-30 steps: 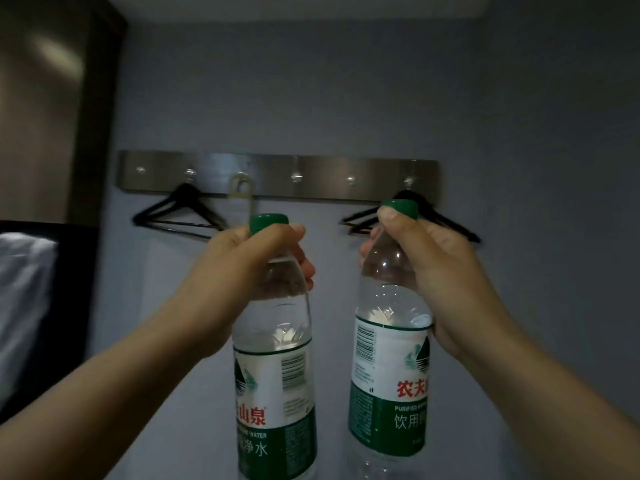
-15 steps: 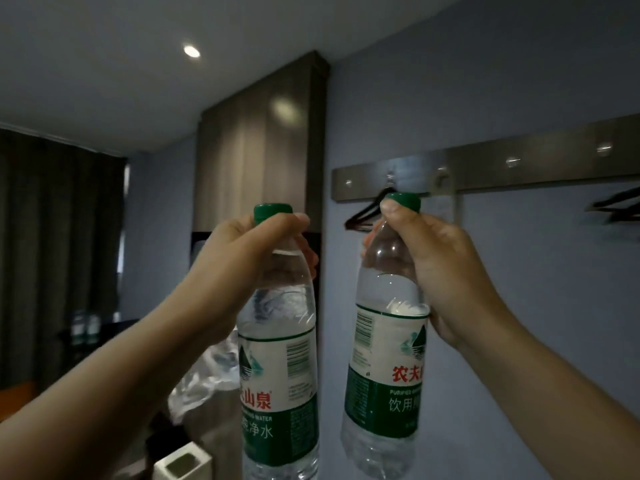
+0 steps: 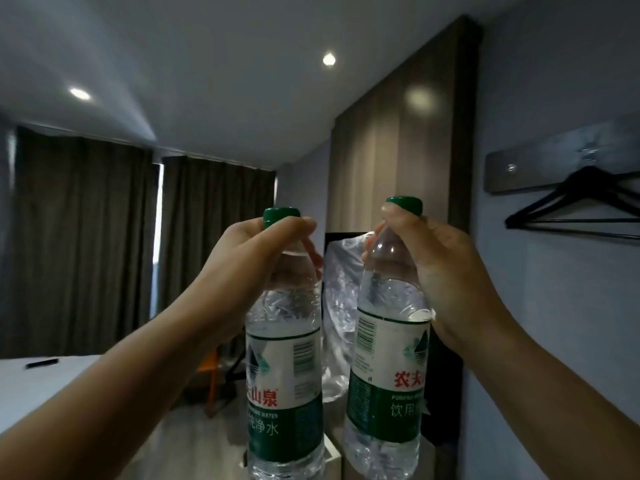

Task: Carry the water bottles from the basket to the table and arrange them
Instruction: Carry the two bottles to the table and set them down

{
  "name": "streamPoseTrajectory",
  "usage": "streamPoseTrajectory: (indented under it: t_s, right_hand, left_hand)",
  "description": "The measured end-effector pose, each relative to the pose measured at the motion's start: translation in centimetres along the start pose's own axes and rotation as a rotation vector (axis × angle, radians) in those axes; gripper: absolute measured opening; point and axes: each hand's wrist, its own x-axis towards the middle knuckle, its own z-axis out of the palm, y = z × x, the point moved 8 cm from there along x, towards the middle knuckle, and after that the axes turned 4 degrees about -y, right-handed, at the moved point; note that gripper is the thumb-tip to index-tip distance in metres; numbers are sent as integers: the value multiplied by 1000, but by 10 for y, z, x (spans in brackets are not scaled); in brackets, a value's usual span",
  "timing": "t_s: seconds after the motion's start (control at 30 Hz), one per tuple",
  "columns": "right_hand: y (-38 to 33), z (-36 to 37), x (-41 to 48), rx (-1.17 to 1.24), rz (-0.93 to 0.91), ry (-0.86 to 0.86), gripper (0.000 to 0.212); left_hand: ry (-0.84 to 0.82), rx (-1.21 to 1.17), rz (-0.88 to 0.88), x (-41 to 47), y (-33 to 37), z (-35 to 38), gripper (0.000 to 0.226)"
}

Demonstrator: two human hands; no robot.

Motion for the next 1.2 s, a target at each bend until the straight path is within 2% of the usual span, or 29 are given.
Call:
streamPoseTrajectory:
  t_s: [0.2,0.47,0.83,1.2]
  right_hand:
    - [55,13,46,166,-1,-113,26]
    - [137,42,103,227,12,-202,33]
    - [245,127,194,200,-42,-186,38]
    - [361,200,292,167,-8,-154,35]
  left_hand:
    - [101,100,-12,34,-33,-18,29]
    - [185,134,-59,79,-98,-57,25]
    - [208,159,-47,161,-186,-170,19]
    - [193,208,-69,260,-285,-280,20]
